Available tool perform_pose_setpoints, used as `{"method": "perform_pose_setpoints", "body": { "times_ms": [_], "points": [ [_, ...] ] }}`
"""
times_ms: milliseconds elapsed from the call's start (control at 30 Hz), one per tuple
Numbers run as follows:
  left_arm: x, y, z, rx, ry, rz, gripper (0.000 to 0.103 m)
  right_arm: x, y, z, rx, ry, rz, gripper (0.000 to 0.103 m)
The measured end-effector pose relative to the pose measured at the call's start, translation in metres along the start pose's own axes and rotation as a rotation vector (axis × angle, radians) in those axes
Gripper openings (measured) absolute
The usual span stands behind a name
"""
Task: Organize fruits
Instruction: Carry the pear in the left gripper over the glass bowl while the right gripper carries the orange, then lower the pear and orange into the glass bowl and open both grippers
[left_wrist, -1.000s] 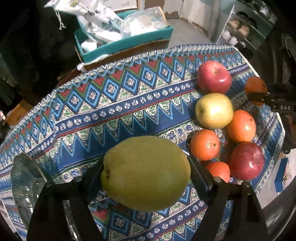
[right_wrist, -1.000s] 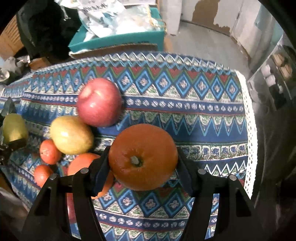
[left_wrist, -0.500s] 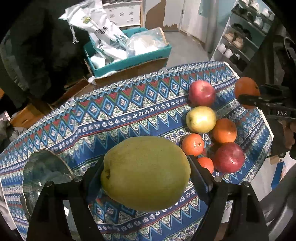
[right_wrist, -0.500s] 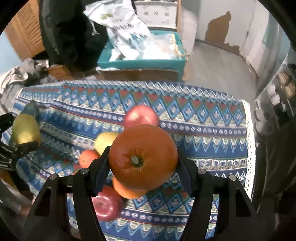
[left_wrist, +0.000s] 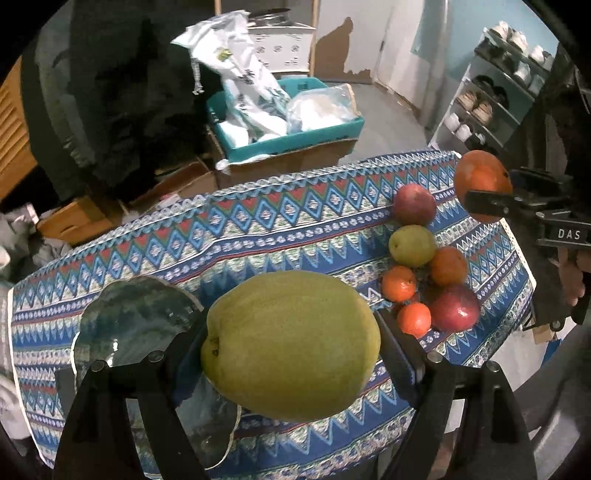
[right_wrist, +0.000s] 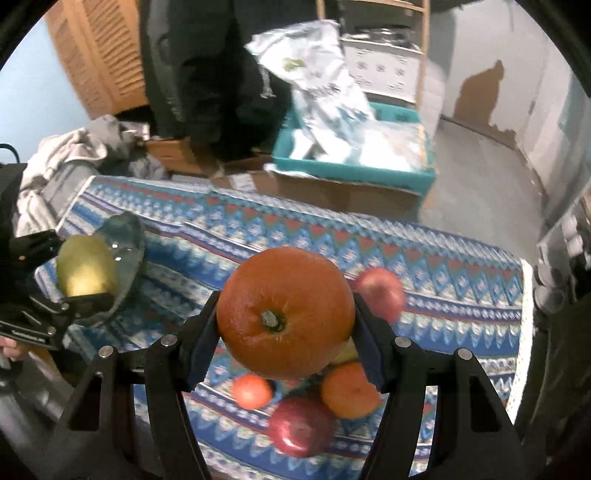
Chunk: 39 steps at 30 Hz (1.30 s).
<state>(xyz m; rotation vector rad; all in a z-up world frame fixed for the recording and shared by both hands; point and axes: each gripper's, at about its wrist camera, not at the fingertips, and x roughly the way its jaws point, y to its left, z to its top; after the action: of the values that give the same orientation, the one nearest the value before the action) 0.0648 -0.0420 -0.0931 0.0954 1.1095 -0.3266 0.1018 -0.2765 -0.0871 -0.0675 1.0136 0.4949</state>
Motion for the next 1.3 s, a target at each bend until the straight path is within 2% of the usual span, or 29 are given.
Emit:
{"method": "perform_pose_setpoints", "body": {
  "times_ms": [667,1033,1300],
  "points": [
    [-0.036,0.095,-0.048,-0.153,-0.037,0.06,0.085,0.039,0.131,0.046,-0.16,0.045,0.154,0.066],
    [-0.021,0.139,-0.076,-0.235,0.007,0.095,0.085,0.083,0.195,0.056,-0.224,0.126,0.24,0.066],
    [0.0,0.164,-0.098,-0.266,0.057,0.156,0.085,0.109,0.218,0.063,-0.225,0.171,0.273,0.066]
  ]
}}
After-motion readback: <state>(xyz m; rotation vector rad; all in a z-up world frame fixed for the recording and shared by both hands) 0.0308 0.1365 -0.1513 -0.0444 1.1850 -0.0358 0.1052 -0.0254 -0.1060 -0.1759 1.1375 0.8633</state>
